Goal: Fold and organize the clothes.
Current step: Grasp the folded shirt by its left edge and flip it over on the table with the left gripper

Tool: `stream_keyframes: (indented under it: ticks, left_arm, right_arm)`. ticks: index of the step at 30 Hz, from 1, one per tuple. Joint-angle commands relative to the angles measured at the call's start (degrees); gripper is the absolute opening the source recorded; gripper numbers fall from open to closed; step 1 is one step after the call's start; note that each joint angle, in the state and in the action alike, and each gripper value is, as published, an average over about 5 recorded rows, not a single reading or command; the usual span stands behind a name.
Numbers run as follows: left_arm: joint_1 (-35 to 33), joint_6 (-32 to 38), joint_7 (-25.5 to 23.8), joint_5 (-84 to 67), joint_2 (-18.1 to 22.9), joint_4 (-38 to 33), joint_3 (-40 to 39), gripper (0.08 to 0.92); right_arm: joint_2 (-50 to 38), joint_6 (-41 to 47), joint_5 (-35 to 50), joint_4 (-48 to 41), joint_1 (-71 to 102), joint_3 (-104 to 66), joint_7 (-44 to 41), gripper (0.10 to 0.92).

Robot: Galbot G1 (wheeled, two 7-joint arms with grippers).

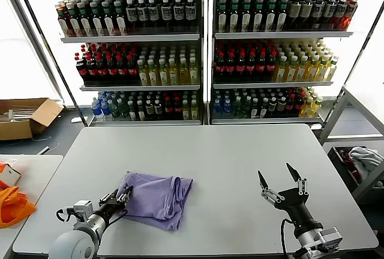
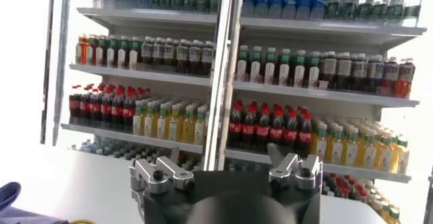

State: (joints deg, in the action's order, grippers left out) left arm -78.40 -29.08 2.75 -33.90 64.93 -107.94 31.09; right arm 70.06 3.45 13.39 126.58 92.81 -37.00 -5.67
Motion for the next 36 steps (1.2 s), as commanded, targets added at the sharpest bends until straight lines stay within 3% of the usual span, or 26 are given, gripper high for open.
stream_keyframes:
  ticks: [1,5,9,15,21,25,29,36]
  left_arm:
    - [-0.65,6.78,-0.67,7.07,4.83,-1.29,7.52,0.317]
    - [-2.54,7.04,-2.01,4.41,4.25,-3.28,16.13,0.204]
    - [-4.73,6.38,-3.33,-0.33,-1.82,-2.76,24.96,0.123]
    - [-7.88,4.81,-4.55,-5.89,-9.49,-2.27,34.45,0.118]
    - [-8.32,2.63,-4.01,-7.0,-11.77,-5.62,37.14,0.118]
    - [-9.63,2.24,-1.82,-6.35,-10.15,-12.19,30.27,0.118]
    - [-10.04,1.94,0.16,-2.29,-6.05,-17.41,13.66,0.118]
    - [-4.51,3.04,4.99,-2.26,-0.14,-14.82,-13.73,0.118]
  right_arm:
    - [0.74,-0.01,-0.11,0.07,-0.24,0.63,-0.07,0.823]
    - [1.02,-0.06,-0.08,0.43,-0.16,0.84,-0.08,0.823]
    - [0.96,-0.13,0.04,0.62,-0.21,0.79,-0.02,0.823]
    - [0.71,-0.57,0.18,0.64,0.03,0.95,0.01,0.823]
    - [0.47,-1.16,0.27,0.68,0.44,1.15,0.06,0.823]
    - [1.42,-1.12,0.25,0.96,0.39,1.02,0.07,0.823]
    - [2.3,-0.98,0.15,1.33,0.63,0.68,0.06,0.823]
    - [2.23,-0.92,0.24,2.0,2.18,-1.28,0.05,0.823]
